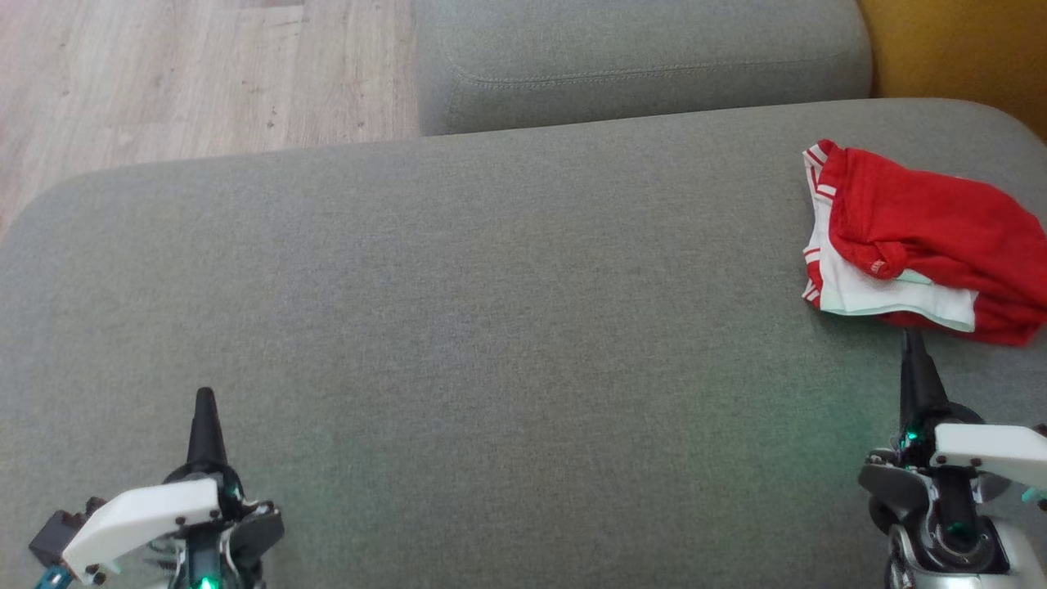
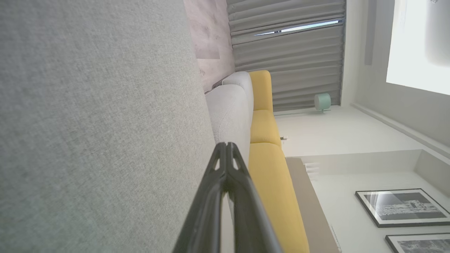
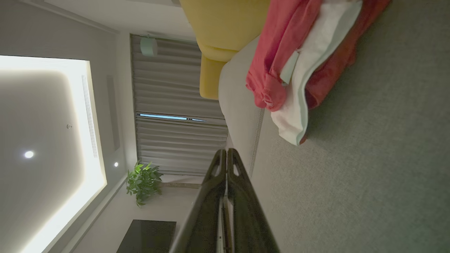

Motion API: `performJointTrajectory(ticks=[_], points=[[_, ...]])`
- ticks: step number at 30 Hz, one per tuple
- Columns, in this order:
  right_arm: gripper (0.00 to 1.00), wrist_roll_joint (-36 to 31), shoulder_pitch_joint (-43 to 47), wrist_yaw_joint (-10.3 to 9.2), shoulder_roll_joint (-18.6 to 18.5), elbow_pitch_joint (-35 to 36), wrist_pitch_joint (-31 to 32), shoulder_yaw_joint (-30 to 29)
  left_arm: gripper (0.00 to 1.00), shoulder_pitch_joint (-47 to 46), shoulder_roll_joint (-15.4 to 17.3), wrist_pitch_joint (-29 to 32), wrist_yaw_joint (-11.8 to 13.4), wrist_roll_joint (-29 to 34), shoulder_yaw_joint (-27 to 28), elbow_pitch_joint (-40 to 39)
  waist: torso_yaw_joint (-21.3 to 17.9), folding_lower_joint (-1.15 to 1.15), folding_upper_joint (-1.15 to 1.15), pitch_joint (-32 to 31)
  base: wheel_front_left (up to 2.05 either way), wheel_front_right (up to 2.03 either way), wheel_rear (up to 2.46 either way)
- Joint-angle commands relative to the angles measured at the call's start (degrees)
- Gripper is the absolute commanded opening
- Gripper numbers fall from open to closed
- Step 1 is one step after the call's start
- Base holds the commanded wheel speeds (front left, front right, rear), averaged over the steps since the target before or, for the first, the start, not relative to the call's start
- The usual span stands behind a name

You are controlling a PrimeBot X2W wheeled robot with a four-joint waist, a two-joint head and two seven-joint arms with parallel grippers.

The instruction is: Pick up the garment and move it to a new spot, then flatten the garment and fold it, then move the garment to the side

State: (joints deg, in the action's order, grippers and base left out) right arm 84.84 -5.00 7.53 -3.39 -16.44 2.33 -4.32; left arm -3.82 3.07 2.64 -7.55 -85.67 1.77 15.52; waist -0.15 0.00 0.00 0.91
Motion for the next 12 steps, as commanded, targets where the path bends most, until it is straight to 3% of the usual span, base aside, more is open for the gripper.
performJointTrajectory(ticks=[1,12], points=[[0.0,1.9,-1.4,-0.04,-0.9,2.3,0.7,0.7,0.0,-2.2,1.0,0.6,0.1,-1.6,2.0,-1.7,0.0,0.0,0.0,-0.1,0.0,0.0,0.0],[0.0,8.8,-1.0,-0.04,-0.9,2.5,2.6,-0.3,0.0,-2.2,1.0,2.5,0.1,-7.8,3.1,-1.5,0.1,0.0,0.0,-0.7,0.0,0.0,0.0]])
